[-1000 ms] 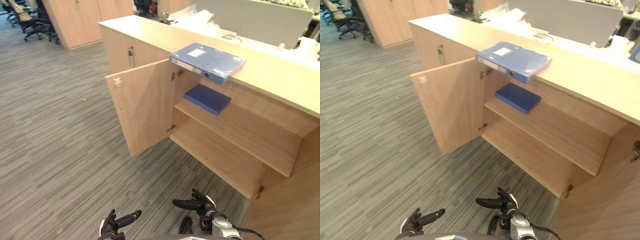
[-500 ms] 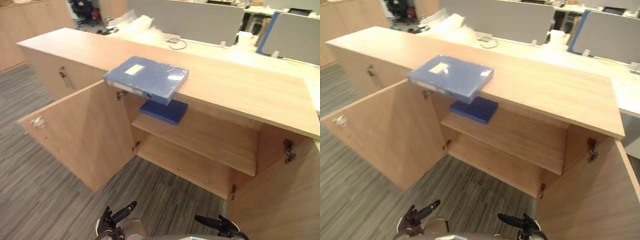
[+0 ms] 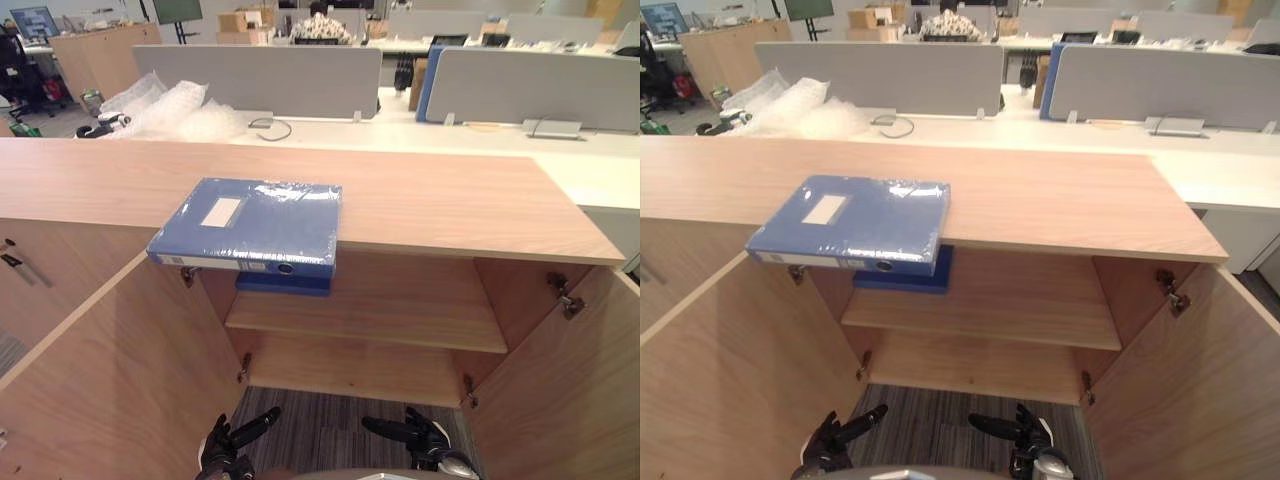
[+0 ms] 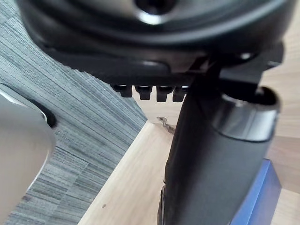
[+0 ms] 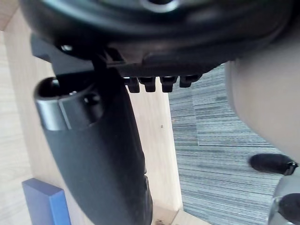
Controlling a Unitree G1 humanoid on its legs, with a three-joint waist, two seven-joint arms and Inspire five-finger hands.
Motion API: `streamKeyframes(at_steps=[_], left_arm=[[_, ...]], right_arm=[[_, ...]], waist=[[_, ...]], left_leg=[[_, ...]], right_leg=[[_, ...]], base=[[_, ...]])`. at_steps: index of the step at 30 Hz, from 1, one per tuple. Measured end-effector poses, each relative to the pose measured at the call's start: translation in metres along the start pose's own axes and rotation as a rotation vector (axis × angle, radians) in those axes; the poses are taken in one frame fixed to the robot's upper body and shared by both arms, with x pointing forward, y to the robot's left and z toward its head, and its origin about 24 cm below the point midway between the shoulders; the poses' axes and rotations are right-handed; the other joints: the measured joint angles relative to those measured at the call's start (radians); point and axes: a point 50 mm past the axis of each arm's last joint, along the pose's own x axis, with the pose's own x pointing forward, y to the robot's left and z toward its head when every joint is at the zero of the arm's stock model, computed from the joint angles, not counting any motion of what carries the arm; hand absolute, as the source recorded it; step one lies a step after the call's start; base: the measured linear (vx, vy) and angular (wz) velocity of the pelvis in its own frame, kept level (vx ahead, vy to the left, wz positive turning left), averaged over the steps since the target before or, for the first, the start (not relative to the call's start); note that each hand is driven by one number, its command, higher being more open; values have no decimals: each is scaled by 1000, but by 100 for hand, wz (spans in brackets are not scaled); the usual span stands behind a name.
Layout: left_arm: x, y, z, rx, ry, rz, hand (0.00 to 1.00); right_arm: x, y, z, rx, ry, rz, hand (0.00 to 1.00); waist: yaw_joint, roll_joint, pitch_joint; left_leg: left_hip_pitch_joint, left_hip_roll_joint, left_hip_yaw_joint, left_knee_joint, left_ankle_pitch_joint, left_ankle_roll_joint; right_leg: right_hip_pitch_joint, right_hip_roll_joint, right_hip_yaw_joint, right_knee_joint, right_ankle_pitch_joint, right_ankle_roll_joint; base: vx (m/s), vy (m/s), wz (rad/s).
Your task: Walk over to the cabinet, pick up the folder, carry it to the office cabinet, place the folder inside the office cabinet, then close the office cabinet door
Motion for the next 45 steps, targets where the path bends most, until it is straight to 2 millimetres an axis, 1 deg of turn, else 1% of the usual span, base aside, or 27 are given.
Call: streamKeyframes(at_steps=[1, 2, 3, 4, 5, 6, 7, 9, 10, 12, 13, 15, 16, 17, 19, 20, 23, 25, 26, 28, 31, 33, 36, 40, 42, 45], left_arm=[[0, 1, -1, 0, 4, 2, 100], [-1, 2, -3, 0, 9, 5, 100], [-2, 4, -5, -8, 16, 10, 100], [-2, 4, -5, -23, 14, 11, 100], [-1, 6, 1, -60, -3, 11, 100], [0, 2, 1, -97, -2, 7, 100], [-1, -3, 2, -173, -10, 1, 100], [-6, -11, 0, -333, -26, -7, 100], [-6, -14, 1, -393, -25, -19, 100], [-7, -20, 3, -489, -29, -46, 100], [-8, -21, 5, -509, -36, -57, 100], [-11, -28, 13, -577, -66, -117, 100], [-12, -30, 15, -583, -73, -134, 100], [-15, -36, 22, -597, -100, -179, 100], [-16, -40, 29, -594, -125, -203, 100], [-19, -42, 38, -596, -162, -230, 100], [-24, -43, 52, -626, -231, -255, 100], [-28, -40, 59, -691, -275, -249, 100], [-28, -38, 60, -699, -283, -239, 100], [-30, -29, 58, -707, -290, -173, 100], [-33, -23, 52, -670, -277, -115, 100], [-34, -19, 48, -659, -271, -96, 100], [-39, -14, 45, -655, -275, -65, 100], [-41, -12, 50, -623, -302, -47, 100], [-43, -13, 55, -567, -327, -49, 100], [-45, -16, 61, -490, -354, -51, 100]], right_arm=[[0, 0, 1, 3, -7, 0, 100], [0, 0, 1, 5, -11, -1, 100], [0, 0, 0, 5, -11, -1, 100], [0, 1, -1, 4, -8, 1, 100], [0, 5, -5, 11, 6, 8, 100], [0, 2, -4, 12, 11, -3, 100], [-1, -7, -4, 11, 11, -29, 100], [-1, -13, -5, -4, 24, -54, 100], [-1, -14, -6, -10, 31, -55, 100], [-1, -14, -7, -17, 41, -54, 100], [-2, -13, -8, -18, 43, -52, 100], [-3, -13, -12, -25, 55, -49, 100], [-3, -13, -14, -26, 58, -50, 100], [-4, -13, -16, -30, 68, -49, 100], [-4, -13, -17, -35, 70, -47, 100], [-4, -12, -18, -47, 72, -41, 100], [-4, -11, -18, -50, 75, -41, 100], [-4, -10, -18, -49, 77, -42, 100], [-4, -10, -18, -48, 77, -42, 100], [-4, -7, -19, -51, 79, -45, 100], [-4, -7, -19, -52, 84, -52, 100], [-4, -6, -20, -51, 85, -54, 100], [-4, -4, -20, -77, 86, -56, 100], [-5, 0, -23, -89, 86, -50, 100], [-6, 3, -25, -97, 89, -43, 100], [-6, 5, -26, -102, 87, -39, 100]], waist=[[-1, 0, 1], [-5, 0, 1], [-8, 4, -1], [-9, 2, -1], [-14, -20, -2], [-15, -14, -2], [-18, 2, -3], [-10, 19, -11], [-11, 23, -14], [-10, 24, -15], [-10, 25, -17], [-10, 11, -26], [-10, 9, -29], [-9, 4, -35], [-9, 3, -36], [-8, 1, -37], [-7, 1, -37], [-2, 2, -36], [-1, 2, -36], [8, -1, -37], [19, -2, -36], [21, -3, -35], [27, -8, -35], [41, -14, -37], [43, -25, -43], [45, -28, -45]], left_leg=[[14, 6, 2, -13, 0, 0], [24, 14, 3, -23, -1, 0], [35, 42, 3, -34, -7, -19], [33, 49, -1, -31, -10, -31], [20, 47, -20, -21, -21, -56], [18, 58, -34, -19, -20, -65], [20, 77, -61, -43, -7, -77], [51, 104, -71, -125, 29, -101], [70, 118, -71, -165, 46, -105], [102, 139, -69, -209, 61, -115], [114, 143, -67, -219, 62, -116], [131, 148, -63, -244, 67, -116], [131, 147, -62, -247, 68, -116], [133, 141, -58, -251, 70, -114], [135, 139, -55, -251, 71, -112], [136, 128, -55, -251, 75, -106], [136, 110, -59, -251, 79, -101], [135, 102, -61, -252, 79, -100], [135, 102, -61, -252, 79, -100], [138, 100, -65, -257, 83, -94], [137, 98, -75, -278, 94, -84], [137, 94, -87, -289, 104, -86], [135, 86, -96, -308, 122, -81], [119, 74, -107, -313, 138, -76], [118, 66, -130, -328, 155, -74], [116, 56, -150, -338, 169, -70]], right_leg=[[-4, -5, -11, -16, -8, 10], [-4, -7, -26, -41, -22, 27], [7, 4, -71, -151, -49, 54], [23, 15, -80, -230, -43, 59], [75, 22, -86, -397, -53, 96], [89, 38, -103, -422, -53, 92], [107, 61, -139, -466, -43, 81], [124, 85, -156, -503, -38, 70], [143, 100, -166, -536, -32, 62], [182, 122, -177, -589, -16, 59], [195, 127, -178, -604, -13, 59], [222, 134, -178, -654, 1, 62], [231, 135, -179, -670, 7, 65], [253, 132, -179, -719, 31, 73], [272, 129, -179, -753, 48, 78], [289, 119, -182, -787, 66, 84], [313, 106, -193, -827, 86, 94], [327, 99, -205, -844, 97, 102], [328, 99, -206, -846, 99, 103], [334, 97, -218, -847, 100, 103], [333, 95, -235, -847, 100, 104], [333, 92, -246, -848, 104, 106], [333, 84, -259, -852, 115, 111], [334, 77, -272, -876, 136, 116], [334, 70, -295, -879, 139, 120], [340, 64, -316, -883, 142, 123]], base=[[79, 5, -18], [102, -115, -16], [113, -155, -9], [140, -263, 11], [109, -240, 25], [156, -309, 47], [172, -299, 40], [194, -319, 26], [138, -216, 9], [101, -116, 7], [97, -64, 2], [88, -9, -3], [101, 50, -3], [77, 64, -2], [55, 71, -2], [33, 69, 0], [5, 70, 10], [-26, 58, 15], [-36, 38, 11], [-59, 15, 12], [-71, -5, 18], [-93, -3, 20], [-122, 17, 14], [-100, 17, 9], [-91, -4, 28], [-37, -4, 22]])
